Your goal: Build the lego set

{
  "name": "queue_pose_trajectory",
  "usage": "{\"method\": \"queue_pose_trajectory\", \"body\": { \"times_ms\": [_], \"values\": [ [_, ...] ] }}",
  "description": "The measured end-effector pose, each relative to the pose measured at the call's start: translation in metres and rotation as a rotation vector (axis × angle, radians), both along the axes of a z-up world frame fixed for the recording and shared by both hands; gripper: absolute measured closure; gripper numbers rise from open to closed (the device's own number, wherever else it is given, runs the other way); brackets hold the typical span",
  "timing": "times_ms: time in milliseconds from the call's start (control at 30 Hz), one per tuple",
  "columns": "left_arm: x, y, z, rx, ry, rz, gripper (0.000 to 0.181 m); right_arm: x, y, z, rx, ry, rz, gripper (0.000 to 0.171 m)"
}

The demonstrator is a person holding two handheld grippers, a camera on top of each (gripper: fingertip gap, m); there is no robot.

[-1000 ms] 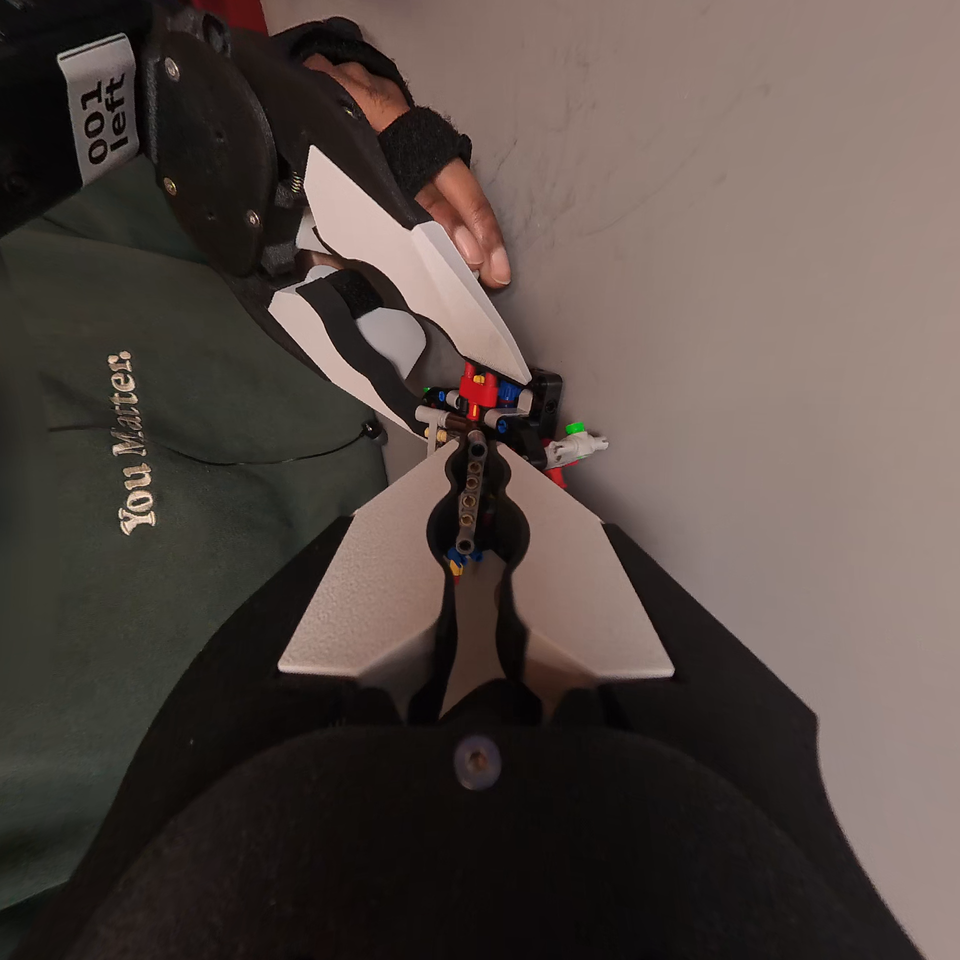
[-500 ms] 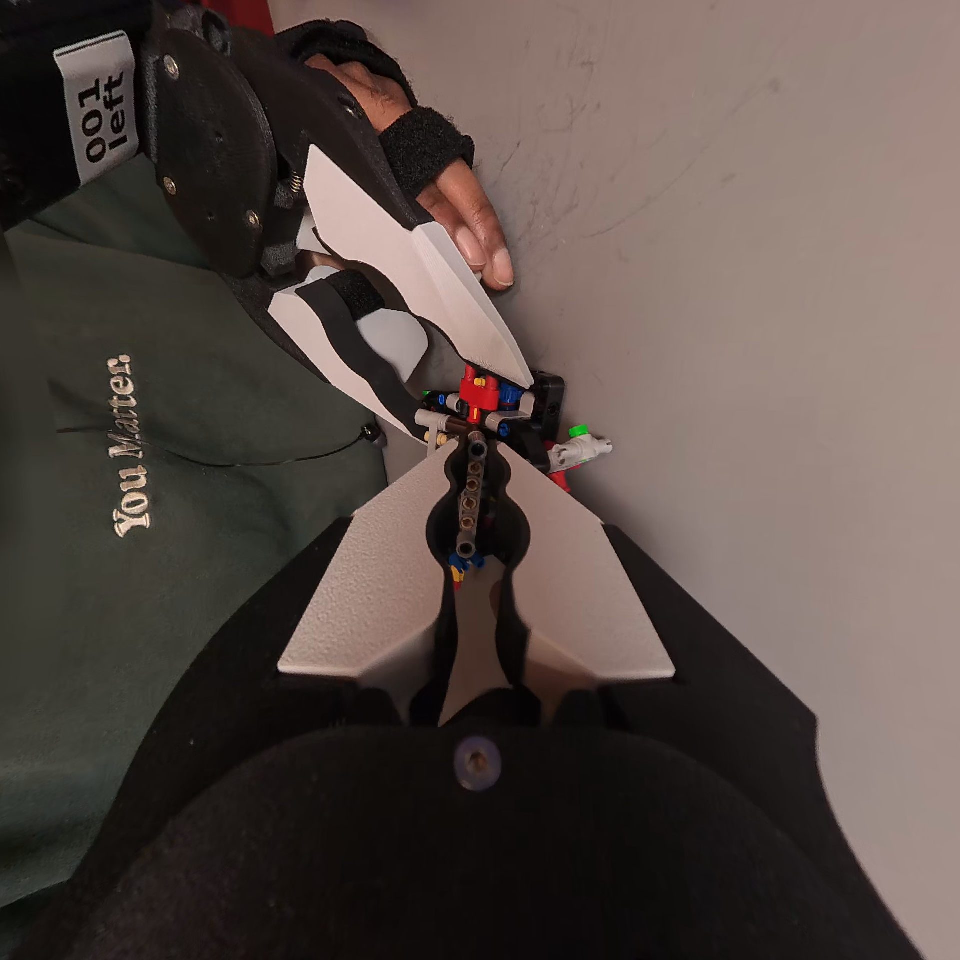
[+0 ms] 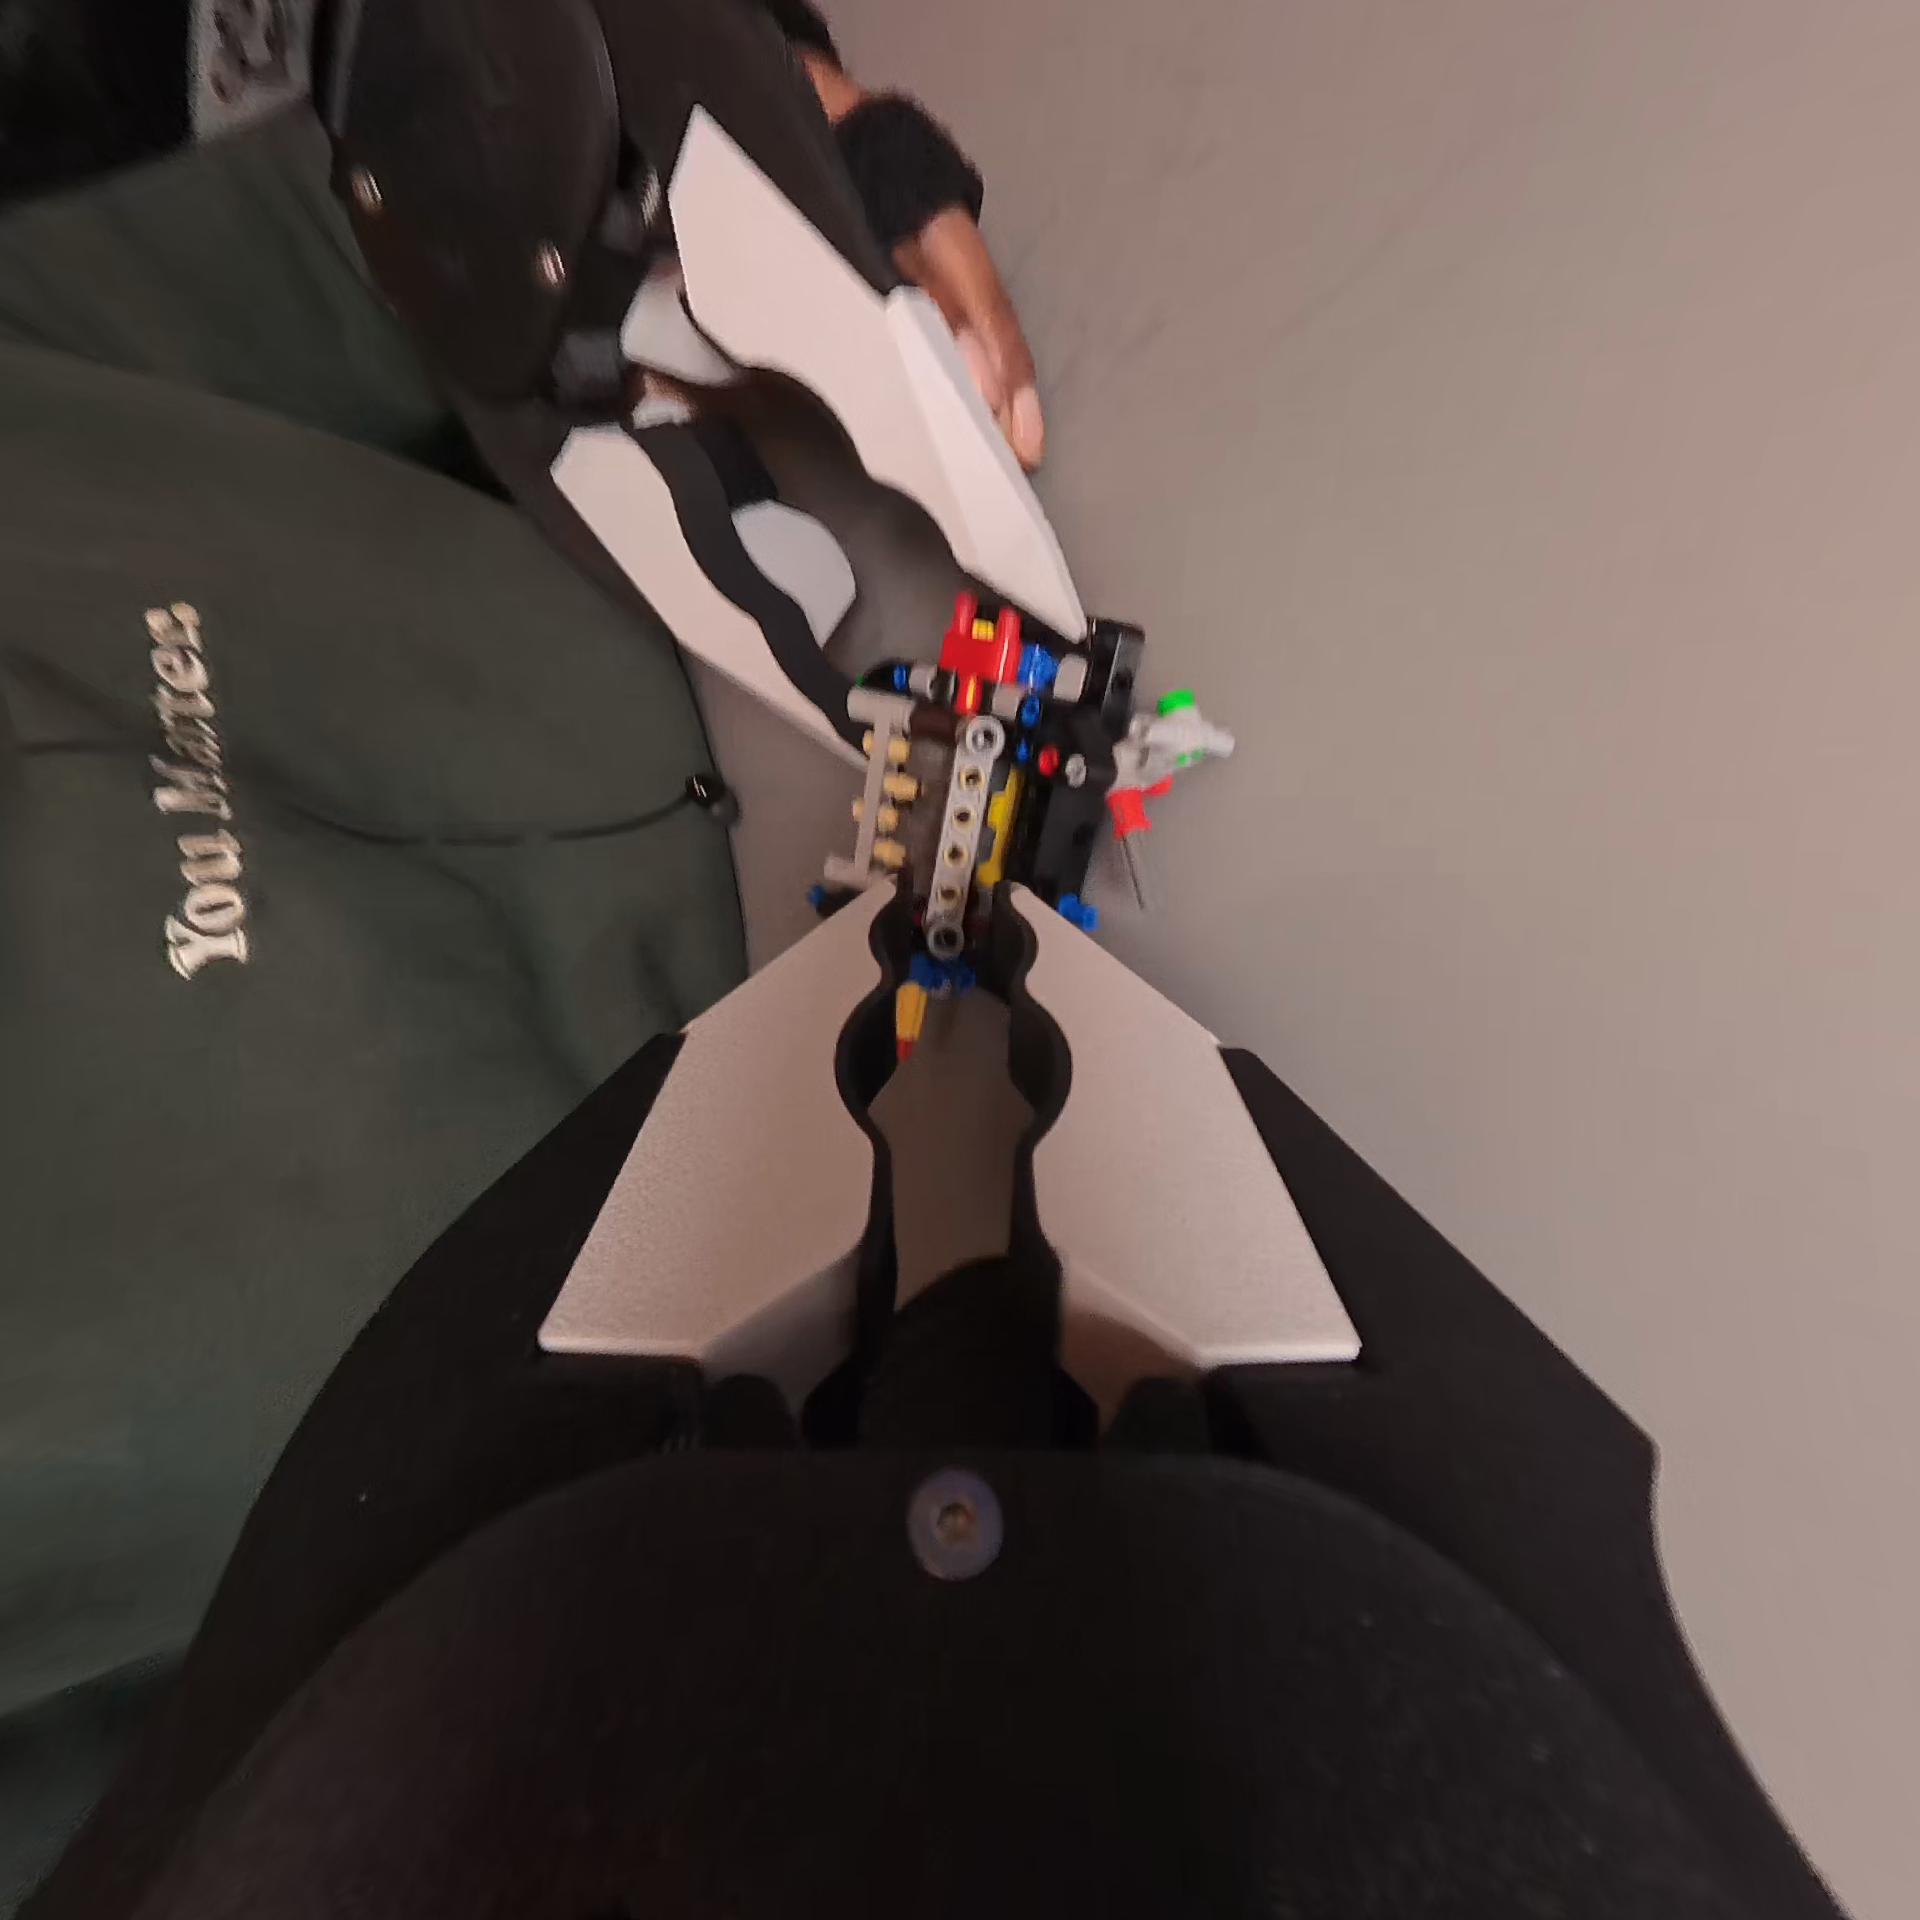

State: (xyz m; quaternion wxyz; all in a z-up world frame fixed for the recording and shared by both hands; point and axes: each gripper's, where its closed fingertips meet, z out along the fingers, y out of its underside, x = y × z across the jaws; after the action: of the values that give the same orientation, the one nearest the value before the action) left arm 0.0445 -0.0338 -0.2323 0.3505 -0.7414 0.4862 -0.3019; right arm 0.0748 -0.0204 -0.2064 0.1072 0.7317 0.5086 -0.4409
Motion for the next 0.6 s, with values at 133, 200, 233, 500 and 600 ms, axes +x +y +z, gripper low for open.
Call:
{"method": "queue_pose_trajectory", "body": {
  "times_ms": [133, 200, 233, 500, 600],
  "values": [
    [-0.0003, 0.0014, 0.0000, 0.001, -0.001, 0.005, 0.130, 0.0084, -0.0077, -0.0033, 0.044, -0.045, 0.072, 0.165],
    [-0.0003, 0.0014, -0.0001, 0.002, -0.001, 0.005, 0.130, 0.0086, -0.0072, -0.0040, 0.049, -0.050, 0.080, 0.167],
    [-0.0002, 0.0015, -0.0001, 0.002, -0.001, 0.006, 0.130, 0.0087, -0.0072, -0.0045, 0.046, -0.052, 0.081, 0.167],
    [0.0005, 0.0011, 0.0000, 0.005, -0.002, 0.016, 0.130, 0.0099, -0.0092, -0.0044, 0.053, -0.071, 0.106, 0.169],
    [0.0008, 0.0010, 0.0000, 0.001, -0.003, 0.021, 0.130, 0.0104, -0.0091, -0.0053, 0.053, -0.082, 0.103, 0.169]
  ]
}}
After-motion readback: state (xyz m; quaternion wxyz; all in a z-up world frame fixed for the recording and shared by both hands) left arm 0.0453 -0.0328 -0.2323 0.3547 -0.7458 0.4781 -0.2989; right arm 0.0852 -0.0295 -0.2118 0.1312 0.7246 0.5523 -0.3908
